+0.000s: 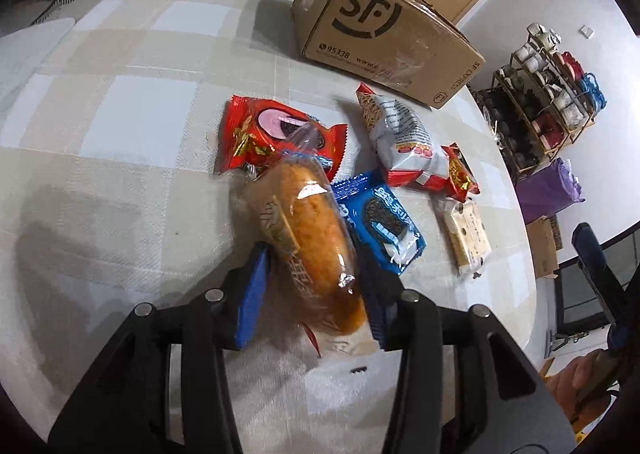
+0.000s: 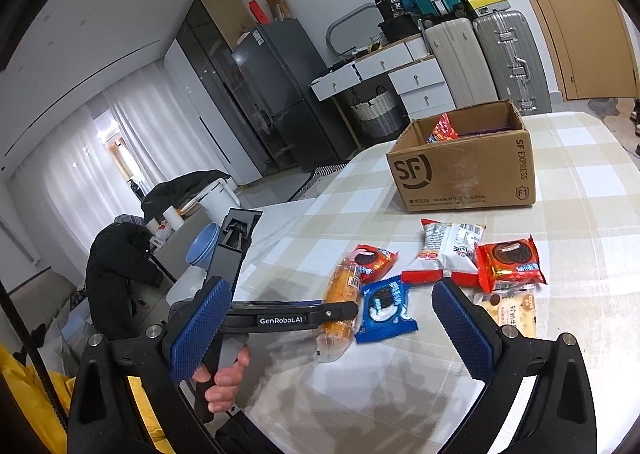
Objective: Organize snacks
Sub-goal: 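Grasp the orange bread roll with the left gripper while the right gripper grasps the cracker pack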
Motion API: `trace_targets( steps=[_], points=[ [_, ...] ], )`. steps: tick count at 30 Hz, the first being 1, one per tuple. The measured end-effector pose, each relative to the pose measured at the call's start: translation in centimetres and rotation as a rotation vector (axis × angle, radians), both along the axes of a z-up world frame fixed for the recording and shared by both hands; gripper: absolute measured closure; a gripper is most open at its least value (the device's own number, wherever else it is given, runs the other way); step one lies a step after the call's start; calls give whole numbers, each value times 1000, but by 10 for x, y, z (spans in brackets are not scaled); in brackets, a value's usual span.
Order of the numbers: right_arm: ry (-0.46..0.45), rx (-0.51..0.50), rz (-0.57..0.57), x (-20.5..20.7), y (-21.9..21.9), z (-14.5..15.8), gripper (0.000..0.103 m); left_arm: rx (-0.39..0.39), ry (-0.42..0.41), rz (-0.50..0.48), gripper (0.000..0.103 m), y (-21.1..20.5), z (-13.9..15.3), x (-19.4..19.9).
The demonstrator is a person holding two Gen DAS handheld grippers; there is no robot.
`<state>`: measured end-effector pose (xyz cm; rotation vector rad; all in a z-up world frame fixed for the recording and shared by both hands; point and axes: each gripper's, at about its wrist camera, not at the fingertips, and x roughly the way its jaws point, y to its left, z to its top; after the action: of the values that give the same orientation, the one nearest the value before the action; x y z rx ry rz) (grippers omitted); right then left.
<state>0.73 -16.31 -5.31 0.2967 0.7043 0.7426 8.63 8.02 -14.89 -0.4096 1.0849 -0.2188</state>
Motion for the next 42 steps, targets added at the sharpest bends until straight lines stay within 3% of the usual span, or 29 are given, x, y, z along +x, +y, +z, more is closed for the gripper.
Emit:
trace_targets(
  steps=[8, 14, 23, 28, 32, 36, 38, 42],
  points=[
    [57, -14, -68, 11, -19, -11, 1, -38, -28, -11, 70, 7, -2, -5],
    [83, -57, -129, 17, -34, -19, 1, -45, -76, 8, 73, 23, 12, -20],
    [179, -331, -215, 44, -35, -59, 1, -78, -138, 13, 73, 45, 36, -38],
    [108, -449, -199, 52, -21, -74, 3, -91, -154, 14, 73, 49, 40, -42],
    [143, -498, -178, 63, -16, -92, 28, -90, -166, 4, 73, 50, 43, -46],
    [136, -568, -176, 65, -8, -104, 35, -98, -169, -3, 73, 49, 42, -49],
    [122, -604, -170, 63, -3, -105, 43, -104, -169, -2, 73, 49, 41, -49],
    [101, -622, -150, 58, 1, -106, 43, -101, -179, -5, 73, 48, 42, -50]
  ],
)
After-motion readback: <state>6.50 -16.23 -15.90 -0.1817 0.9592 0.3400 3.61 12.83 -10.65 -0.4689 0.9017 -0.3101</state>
